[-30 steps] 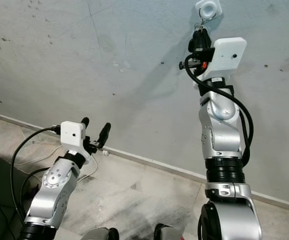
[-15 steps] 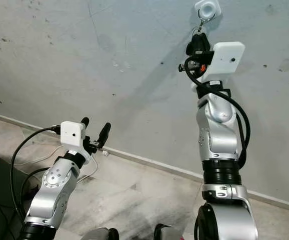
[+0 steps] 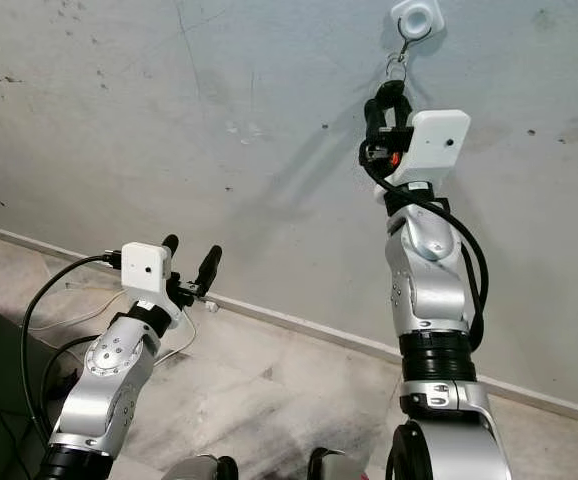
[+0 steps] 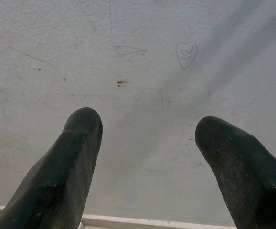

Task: Hang keys on a hook

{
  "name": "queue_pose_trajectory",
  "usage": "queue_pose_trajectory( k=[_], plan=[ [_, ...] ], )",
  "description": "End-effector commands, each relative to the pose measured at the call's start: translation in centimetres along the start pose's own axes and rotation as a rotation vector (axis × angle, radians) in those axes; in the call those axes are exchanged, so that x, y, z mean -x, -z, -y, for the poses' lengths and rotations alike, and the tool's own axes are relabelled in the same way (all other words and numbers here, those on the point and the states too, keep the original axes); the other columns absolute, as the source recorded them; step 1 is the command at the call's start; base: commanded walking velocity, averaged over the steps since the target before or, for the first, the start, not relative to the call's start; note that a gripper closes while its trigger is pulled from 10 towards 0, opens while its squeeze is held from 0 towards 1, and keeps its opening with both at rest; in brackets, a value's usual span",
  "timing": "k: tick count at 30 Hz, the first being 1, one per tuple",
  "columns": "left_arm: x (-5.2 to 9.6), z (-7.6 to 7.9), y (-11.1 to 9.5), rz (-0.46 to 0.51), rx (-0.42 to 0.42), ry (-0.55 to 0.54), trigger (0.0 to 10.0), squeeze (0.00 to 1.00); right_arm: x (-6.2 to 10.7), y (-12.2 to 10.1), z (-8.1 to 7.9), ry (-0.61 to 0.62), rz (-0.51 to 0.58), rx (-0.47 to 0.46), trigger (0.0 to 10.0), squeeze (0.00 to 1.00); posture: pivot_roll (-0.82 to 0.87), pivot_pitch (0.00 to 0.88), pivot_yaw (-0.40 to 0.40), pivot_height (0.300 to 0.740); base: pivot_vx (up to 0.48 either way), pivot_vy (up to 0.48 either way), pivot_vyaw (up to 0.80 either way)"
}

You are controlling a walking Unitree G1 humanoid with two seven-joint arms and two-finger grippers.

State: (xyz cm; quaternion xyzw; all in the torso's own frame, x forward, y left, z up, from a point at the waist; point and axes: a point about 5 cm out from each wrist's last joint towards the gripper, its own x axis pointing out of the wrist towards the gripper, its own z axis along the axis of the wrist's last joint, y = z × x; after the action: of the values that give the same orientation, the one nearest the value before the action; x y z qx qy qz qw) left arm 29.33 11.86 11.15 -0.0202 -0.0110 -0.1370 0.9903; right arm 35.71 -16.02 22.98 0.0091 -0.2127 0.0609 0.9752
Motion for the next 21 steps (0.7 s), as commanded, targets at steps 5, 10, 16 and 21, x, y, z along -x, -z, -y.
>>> queue_pose_trajectory(
  k=[5, 10, 16, 21],
  plan=[
    [-0.1, 0.0, -0.7, 0.027, 0.011, -0.009, 10.0, 0.0, 1.2, 0.8, -0.6, 0.002, -0.037, 0.06, 10.0, 1.0, 0.04, 0.156, 0.043, 0.74, 0.0, 0.0, 0.0],
    [-0.5, 0.4, -2.0, 0.078, 0.041, 0.001, 10.0, 0.0, 2.5, 1.8, -1.8, 0.004, -0.077, 0.061, 10.0, 1.0, 0.02, 0.149, 0.029, 0.74, 0.0, 0.0, 0.0],
    [-0.8, 0.6, -2.2, 0.093, 0.054, -0.001, 10.0, 0.0, 3.8, 2.2, -3.5, -0.01, -0.085, 0.052, 10.0, 1.0, 0.01, 0.137, 0.017, 0.74, 0.0, 0.0, 0.0],
    [-0.8, 0.8, -2.2, 0.099, 0.07, -0.014, 10.0, 0.0, 4.3, 2.4, -3.5, 0.017, -0.101, 0.05, 10.0, 1.0, 0.01, 0.125, 0.012, 0.74, 0.0, 0.0, 0.0]
  ],
)
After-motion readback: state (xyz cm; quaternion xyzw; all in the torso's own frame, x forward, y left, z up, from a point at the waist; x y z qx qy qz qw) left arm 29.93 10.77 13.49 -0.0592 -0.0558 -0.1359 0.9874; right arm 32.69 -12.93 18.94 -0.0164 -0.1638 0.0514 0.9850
